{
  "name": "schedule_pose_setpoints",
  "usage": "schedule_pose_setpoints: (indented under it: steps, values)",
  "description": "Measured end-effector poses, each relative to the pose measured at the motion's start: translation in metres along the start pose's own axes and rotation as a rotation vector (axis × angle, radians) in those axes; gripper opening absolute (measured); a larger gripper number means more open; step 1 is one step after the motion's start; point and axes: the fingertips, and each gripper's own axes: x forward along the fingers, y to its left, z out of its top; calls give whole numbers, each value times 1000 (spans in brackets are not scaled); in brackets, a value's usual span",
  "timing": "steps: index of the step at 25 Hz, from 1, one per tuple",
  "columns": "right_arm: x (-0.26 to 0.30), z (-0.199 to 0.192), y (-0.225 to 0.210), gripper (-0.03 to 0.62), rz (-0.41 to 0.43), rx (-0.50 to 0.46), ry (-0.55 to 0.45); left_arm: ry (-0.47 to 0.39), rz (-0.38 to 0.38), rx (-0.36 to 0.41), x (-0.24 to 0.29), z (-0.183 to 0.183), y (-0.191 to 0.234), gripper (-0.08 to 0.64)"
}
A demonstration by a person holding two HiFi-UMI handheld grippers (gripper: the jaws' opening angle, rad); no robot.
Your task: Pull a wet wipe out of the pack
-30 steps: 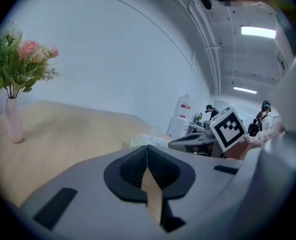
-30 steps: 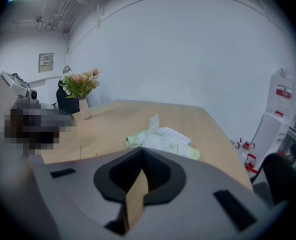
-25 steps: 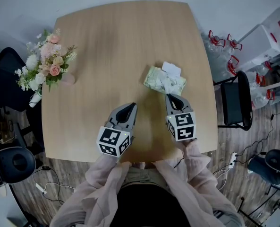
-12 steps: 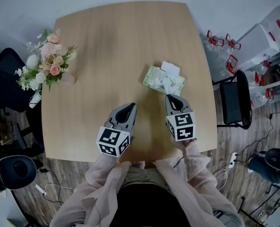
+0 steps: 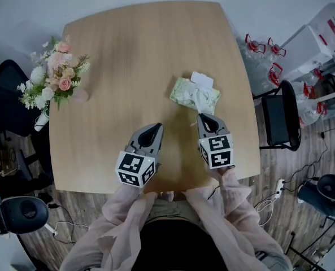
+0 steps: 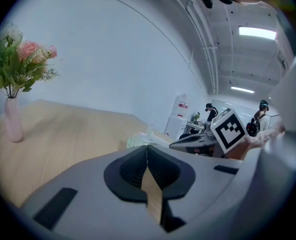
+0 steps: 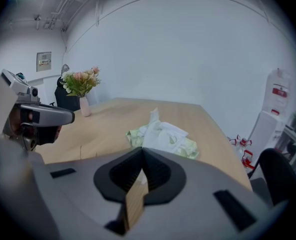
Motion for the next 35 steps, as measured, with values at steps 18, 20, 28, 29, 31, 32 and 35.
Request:
schedule_pose_setpoints:
  steps: [18, 20, 28, 29, 31, 32, 35]
  values:
    - [-11, -7, 11, 12, -15, 6, 0, -5, -3, 10, -16, -3, 0, 14]
    - [-13, -8, 12, 12, -16, 7, 0, -6, -3, 10, -18, -3, -1, 14]
    - [-19, -9, 17, 12, -21, 5, -1, -12, 4, 17, -26, -4, 0, 14]
    - [-20, -9, 18, 12, -21, 7, -2, -14, 4, 17, -26, -4, 0, 14]
    - [-21, -8, 19, 12, -23, 10, -3, -17, 5, 18, -28, -3, 0, 14]
    - [-22, -9, 19, 12, -25, 10, -4, -18, 4, 19, -28, -3, 0, 13]
    - [-24, -10, 19, 12, -32, 9, -3, -23, 1, 21, -30, -2, -1, 14]
